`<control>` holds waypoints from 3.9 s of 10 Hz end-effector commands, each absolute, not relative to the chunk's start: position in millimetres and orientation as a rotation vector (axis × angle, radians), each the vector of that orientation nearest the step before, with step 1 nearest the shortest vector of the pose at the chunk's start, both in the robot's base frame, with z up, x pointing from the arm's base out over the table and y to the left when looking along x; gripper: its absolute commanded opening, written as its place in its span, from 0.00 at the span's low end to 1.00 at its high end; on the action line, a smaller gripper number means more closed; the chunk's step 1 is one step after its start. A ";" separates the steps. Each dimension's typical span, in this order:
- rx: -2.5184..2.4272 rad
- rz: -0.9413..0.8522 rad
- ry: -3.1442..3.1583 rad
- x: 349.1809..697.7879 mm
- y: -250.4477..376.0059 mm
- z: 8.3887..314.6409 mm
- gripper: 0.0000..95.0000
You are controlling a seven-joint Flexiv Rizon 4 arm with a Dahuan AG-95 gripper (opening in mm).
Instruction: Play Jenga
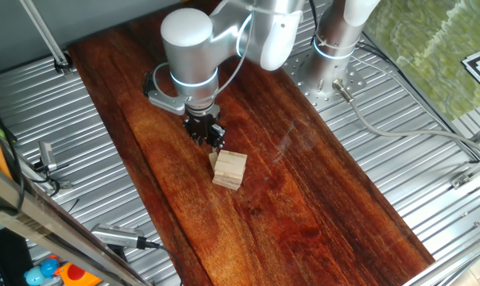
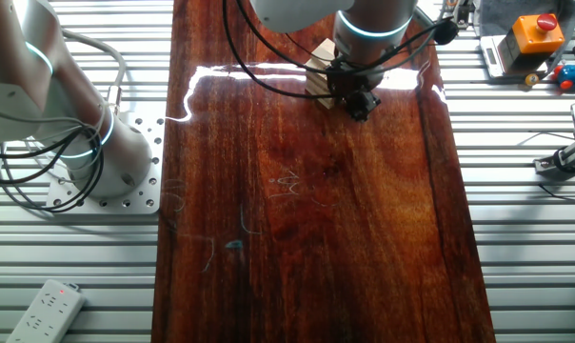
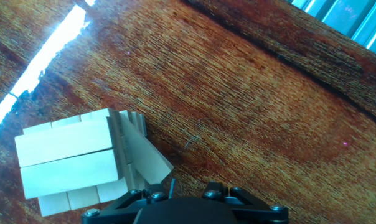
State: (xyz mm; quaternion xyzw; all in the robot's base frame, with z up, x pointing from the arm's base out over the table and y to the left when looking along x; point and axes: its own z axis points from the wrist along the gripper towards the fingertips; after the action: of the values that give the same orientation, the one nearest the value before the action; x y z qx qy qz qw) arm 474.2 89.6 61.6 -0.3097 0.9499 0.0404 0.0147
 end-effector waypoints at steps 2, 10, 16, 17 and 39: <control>-0.969 0.129 2.959 474.1 87.6 63.1 0.40; -0.962 0.141 2.960 466.3 92.0 63.0 0.40; -0.979 0.123 2.953 459.9 93.0 59.3 0.40; -0.979 0.117 2.954 459.9 94.2 58.9 0.40; -1.035 0.097 2.938 457.7 87.8 70.0 0.40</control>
State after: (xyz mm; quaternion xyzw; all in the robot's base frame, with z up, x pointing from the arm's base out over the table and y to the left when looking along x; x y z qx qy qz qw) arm 457.6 88.1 69.9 -0.3333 0.9422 0.0312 0.0142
